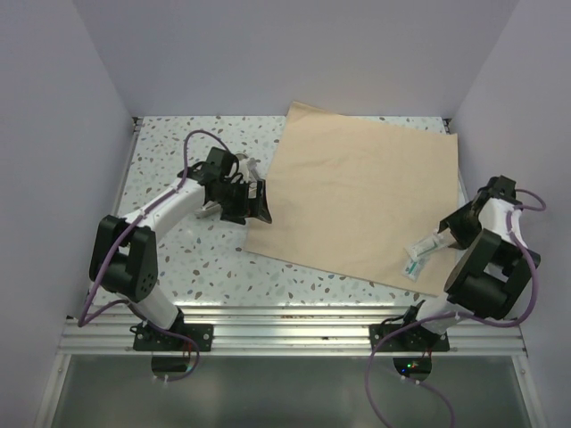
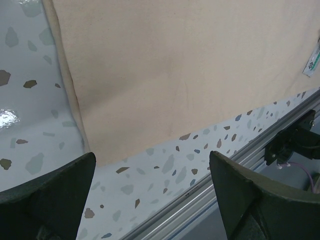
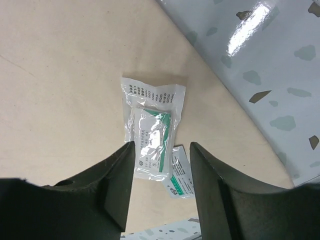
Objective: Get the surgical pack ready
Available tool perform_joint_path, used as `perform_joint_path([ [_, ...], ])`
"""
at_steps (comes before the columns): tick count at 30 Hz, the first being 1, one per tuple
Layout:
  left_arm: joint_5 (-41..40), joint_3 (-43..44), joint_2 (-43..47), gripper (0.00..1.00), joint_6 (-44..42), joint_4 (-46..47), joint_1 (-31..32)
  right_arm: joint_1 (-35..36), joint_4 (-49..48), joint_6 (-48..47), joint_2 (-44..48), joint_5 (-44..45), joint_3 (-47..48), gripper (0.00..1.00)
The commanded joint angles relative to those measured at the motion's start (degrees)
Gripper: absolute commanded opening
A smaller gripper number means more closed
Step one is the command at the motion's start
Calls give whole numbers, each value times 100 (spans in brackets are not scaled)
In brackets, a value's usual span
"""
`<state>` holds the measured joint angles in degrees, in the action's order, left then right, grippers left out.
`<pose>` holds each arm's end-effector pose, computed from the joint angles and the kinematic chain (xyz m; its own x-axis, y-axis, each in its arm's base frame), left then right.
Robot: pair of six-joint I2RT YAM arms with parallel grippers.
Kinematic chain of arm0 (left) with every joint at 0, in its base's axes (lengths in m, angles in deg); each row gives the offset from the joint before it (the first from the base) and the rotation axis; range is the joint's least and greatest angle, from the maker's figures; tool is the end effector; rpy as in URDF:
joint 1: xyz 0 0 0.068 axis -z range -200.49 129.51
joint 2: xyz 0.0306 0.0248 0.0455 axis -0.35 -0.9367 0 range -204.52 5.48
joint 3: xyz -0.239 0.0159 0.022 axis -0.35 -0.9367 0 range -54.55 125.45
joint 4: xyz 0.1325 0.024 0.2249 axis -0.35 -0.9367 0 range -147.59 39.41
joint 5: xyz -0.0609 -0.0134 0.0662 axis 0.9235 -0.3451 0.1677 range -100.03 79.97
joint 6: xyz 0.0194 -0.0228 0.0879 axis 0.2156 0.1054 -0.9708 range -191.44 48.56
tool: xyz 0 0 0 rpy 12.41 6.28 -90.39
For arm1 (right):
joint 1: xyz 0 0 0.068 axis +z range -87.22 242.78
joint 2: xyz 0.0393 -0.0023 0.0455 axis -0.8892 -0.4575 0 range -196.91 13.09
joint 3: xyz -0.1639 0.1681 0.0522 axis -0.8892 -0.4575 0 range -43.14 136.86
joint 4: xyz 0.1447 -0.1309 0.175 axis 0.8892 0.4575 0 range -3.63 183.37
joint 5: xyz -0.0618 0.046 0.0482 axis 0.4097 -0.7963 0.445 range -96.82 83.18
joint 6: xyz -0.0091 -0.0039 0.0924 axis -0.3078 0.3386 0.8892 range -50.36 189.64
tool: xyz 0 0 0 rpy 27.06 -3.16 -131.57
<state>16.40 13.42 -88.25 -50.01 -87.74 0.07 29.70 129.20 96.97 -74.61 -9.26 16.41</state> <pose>0.3148 -0.1576 0.1581 -0.9602 0.0108 -0.2791 0.1649 0.8284 -0.5352 0.2593 -0.1646 0.1319 -0.4588 0.8462 -0.2711 0.8378 0.5136 0.1854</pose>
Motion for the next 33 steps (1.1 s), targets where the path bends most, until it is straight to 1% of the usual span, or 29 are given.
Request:
perform_joint_path([
  [1, 107, -90, 215, 100, 10, 154, 27, -23, 199, -140, -10, 182, 180, 52],
  [3, 116, -195, 233, 100, 37, 260, 36, -23, 208, -210, -1, 165, 197, 54],
  [5, 151, -318, 241, 100, 80, 383, 36, -23, 269, -298, -36, 77, 241, 58],
  [6, 169, -362, 250, 100, 98, 436, 36, -23, 279, -316, -63, 51, 250, 61],
  [7, 195, -389, 250, 100, 116, 480, 36, -23, 287, -395, -115, -2, 250, 67],
  [9, 213, -486, 259, 100, 151, 594, 36, -23, 296, -465, -159, -55, 233, 71],
  [10, 230, -512, 259, 100, 177, 629, 27, -23, 279, -509, -186, -73, 215, 75],
  [13, 292, -539, 233, 99, 195, 752, 36, -23, 86, -623, -204, -240, 75, 76],
  [16, 318, -486, 215, 100, 204, 849, 36, -23, -292, -720, -107, -319, -189, 72],
  [17, 327, -434, 180, 100, 195, 867, 27, -23, -380, -721, -81, -319, -294, 67],
  [18, 353, -416, 163, 100, 186, 893, 36, -32, -528, -729, -72, -310, -347, 65],
  [20, 406, -354, 84, 100, 177, 928, 36, -67, -635, -738, -72, -336, -418, 63],
  [21, 467, -337, 49, 100, 177, 937, 27, -163, -714, -747, -133, -362, -427, 59],
  [22, 494, -310, -30, 100, 160, 946, 36, -216, -741, -729, -159, -363, -427, 57],
  [24, 555, -275, -101, 99, 142, 972, 36, -487, -880, -694, -221, -511, -444, 56],
  [27, 599, -240, -233, 100, 90, 981, 36, -690, -1118, -659, -256, -828, -488, 53],
  [33, 714, -29, -549, 100, -77, 894, 27, -708, -1619, -633, -397, -1171, -646, 50],
])
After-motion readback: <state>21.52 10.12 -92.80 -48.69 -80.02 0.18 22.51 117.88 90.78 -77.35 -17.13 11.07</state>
